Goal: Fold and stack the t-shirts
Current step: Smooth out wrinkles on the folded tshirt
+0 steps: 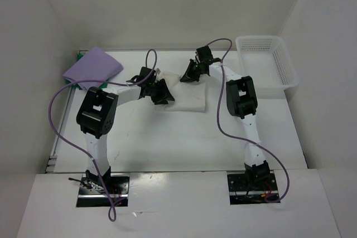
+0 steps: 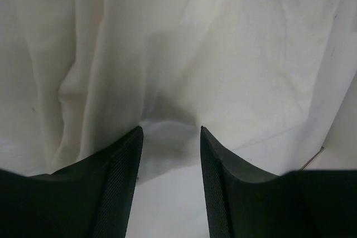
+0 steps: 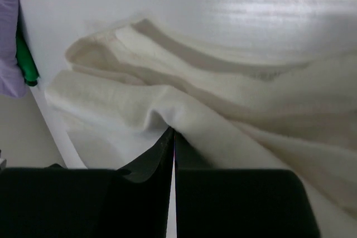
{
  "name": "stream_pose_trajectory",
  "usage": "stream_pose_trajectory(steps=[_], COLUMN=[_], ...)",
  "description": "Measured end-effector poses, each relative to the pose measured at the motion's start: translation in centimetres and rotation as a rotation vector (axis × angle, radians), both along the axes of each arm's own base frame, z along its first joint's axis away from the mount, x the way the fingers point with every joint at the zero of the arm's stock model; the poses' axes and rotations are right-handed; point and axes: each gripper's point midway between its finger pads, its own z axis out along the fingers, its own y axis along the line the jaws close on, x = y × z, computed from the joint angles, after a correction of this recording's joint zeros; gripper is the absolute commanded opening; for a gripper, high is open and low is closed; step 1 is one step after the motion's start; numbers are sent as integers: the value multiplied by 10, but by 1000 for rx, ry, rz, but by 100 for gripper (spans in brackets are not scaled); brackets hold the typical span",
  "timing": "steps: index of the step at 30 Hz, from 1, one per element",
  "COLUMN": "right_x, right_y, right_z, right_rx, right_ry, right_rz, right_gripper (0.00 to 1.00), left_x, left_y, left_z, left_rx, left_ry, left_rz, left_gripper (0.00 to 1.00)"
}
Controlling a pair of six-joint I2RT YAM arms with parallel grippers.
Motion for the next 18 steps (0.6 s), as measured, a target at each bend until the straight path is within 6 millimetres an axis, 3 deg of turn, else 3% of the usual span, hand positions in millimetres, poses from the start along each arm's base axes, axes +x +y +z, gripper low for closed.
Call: stream_pose_trajectory(steps=[5,9,10,12,14,16,17,18], right_x=[34,46,47,46,45,48,48,48], right_y=[19,29,29,29,27,25,23,21], right_z=[1,-4,-6,-8,-5,4,9,15], right_rx=[65,95,94,80,59,42,29,18], right_ry=[-44,-54,-48,-38,-37,-59,-64,-72], right_rz=[36,61,63,63,57,52,48,46], right_gripper=[6,3,3,3,6,7,7,9], left_x=[-3,-10,-13,-17,-12,-1,7,15], left_y=[2,6,9,16,27,43,51,56], left_z=[-5,4,8,23,43,63,72,79], left_rx=[-8,-11,-6,9,16,14,13,8], left_ry=[-20,-45,-51,-71,-113,-166,-190,-208], left_rz=[1,3,10,28,60,102,121,135], left_gripper=[56,74,84,90,90,82,77,63])
